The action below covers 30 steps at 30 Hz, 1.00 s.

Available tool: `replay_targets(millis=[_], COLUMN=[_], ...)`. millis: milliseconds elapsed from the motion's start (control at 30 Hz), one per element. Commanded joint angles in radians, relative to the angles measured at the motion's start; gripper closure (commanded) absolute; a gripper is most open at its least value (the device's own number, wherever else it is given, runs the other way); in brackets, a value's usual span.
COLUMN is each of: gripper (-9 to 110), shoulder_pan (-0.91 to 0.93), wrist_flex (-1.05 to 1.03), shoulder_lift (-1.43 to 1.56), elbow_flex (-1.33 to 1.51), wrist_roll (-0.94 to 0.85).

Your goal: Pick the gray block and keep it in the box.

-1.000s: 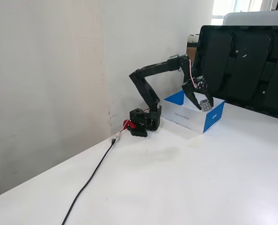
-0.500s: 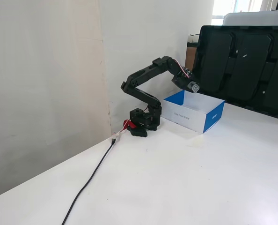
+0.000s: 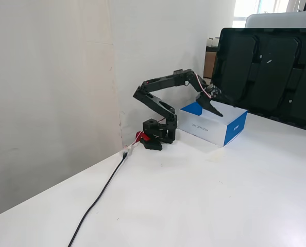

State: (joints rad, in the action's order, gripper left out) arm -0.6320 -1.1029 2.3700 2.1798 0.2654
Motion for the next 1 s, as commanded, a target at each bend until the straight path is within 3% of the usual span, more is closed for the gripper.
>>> replay_targets(millis=[0,100,400,567,767,967], gripper=[89,101,101,101,101,101], shoulder_pan=[0.138,0.291,0.649,0.741,0.742,0.672], wrist_flex=[0.006,0.008,0.236,0.344,0.405,0.187], shoulder_lift=[-0.008,-0.032,-0.048,-0.015,0.434,0.956], elbow_flex=[-0.054,-0.054,0.173,0.295,0.604,0.827], wrist_roll=[-0.008,-0.012,-0.202,-0.262,-0.354,-0.390])
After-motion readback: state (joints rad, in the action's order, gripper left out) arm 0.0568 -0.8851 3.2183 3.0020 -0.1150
